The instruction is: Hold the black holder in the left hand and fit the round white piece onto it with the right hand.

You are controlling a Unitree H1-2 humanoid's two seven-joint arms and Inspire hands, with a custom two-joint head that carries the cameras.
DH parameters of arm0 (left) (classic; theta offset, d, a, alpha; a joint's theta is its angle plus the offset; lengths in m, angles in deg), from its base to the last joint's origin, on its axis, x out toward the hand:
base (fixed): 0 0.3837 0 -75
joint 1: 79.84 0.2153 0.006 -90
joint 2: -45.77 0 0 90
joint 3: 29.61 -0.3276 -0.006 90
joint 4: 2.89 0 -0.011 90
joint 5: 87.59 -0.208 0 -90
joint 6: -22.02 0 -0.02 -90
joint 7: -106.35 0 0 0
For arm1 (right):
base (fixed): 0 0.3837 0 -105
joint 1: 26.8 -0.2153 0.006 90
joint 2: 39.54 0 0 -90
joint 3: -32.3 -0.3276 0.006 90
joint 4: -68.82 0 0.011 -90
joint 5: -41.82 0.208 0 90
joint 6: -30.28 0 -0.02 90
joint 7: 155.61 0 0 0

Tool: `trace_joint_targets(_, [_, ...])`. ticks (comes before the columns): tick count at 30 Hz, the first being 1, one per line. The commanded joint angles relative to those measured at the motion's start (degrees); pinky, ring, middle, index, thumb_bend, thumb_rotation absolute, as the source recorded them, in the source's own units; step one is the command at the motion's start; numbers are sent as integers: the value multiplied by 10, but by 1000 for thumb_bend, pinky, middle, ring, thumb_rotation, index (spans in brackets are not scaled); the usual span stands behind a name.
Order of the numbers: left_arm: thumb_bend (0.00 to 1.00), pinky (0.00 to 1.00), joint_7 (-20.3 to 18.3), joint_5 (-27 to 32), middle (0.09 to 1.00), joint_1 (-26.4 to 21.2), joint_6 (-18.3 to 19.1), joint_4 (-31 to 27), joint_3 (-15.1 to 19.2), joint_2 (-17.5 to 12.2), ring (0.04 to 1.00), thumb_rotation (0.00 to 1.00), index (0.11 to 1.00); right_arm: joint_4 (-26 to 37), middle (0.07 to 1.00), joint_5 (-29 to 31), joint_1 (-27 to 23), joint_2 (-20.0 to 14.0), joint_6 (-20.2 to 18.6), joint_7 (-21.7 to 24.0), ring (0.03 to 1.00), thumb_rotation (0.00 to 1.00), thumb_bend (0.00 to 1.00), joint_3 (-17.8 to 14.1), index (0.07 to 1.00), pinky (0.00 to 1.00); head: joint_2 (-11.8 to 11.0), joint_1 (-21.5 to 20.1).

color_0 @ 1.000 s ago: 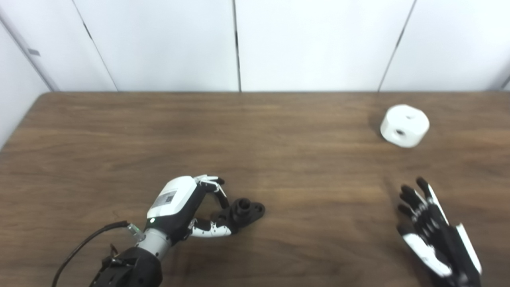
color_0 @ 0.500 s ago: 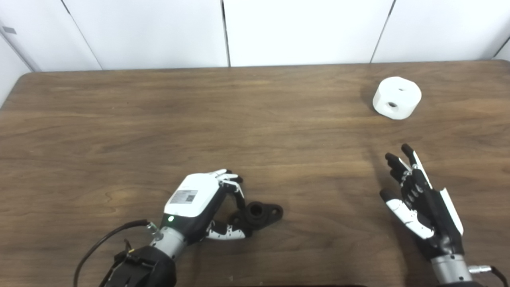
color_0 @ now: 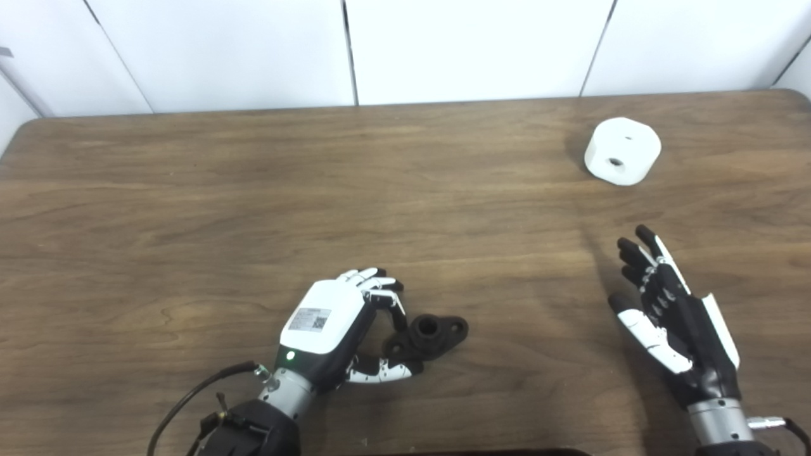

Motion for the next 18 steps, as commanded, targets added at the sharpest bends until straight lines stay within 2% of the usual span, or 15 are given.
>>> trace_joint_targets(1, [521, 875, -18, -18, 802, 12, -7, 26, -7, -3, 888, 59, 488, 25, 897, -8, -7, 3, 8, -13, 925, 568, 566, -7, 936, 906, -4, -5])
trace_joint_targets(4, [522, 868, -8, -12, 798, 17, -15, 32, -3, -4, 882, 59, 488, 30, 908, -11, -14, 4, 4, -23, 945, 529, 587, -12, 932, 956, -16, -17])
trace_joint_targets(7, [521, 859, 2, -4, 795, 22, -25, 37, 3, -4, 878, 59, 487, 38, 921, -28, -32, -3, -18, -38, 964, 500, 634, -25, 932, 996, -23, -29])
trace_joint_targets(10, [521, 851, 10, -5, 792, 26, -35, 40, 7, -8, 876, 60, 487, 56, 932, -67, -57, -11, -62, -51, 980, 486, 675, -36, 935, 1000, -32, -46])
trace_joint_targets(14, [521, 860, 10, -4, 797, 31, -46, 42, 15, -16, 879, 61, 488, 70, 944, -81, -100, -25, -118, -51, 987, 364, 671, -47, 953, 1000, -46, -76])
trace_joint_targets(18, [519, 874, 7, 4, 803, 38, -51, 40, 24, -23, 889, 62, 488, 65, 968, -107, -146, -50, -167, -45, 1000, 324, 723, -45, 968, 1000, -58, -98])
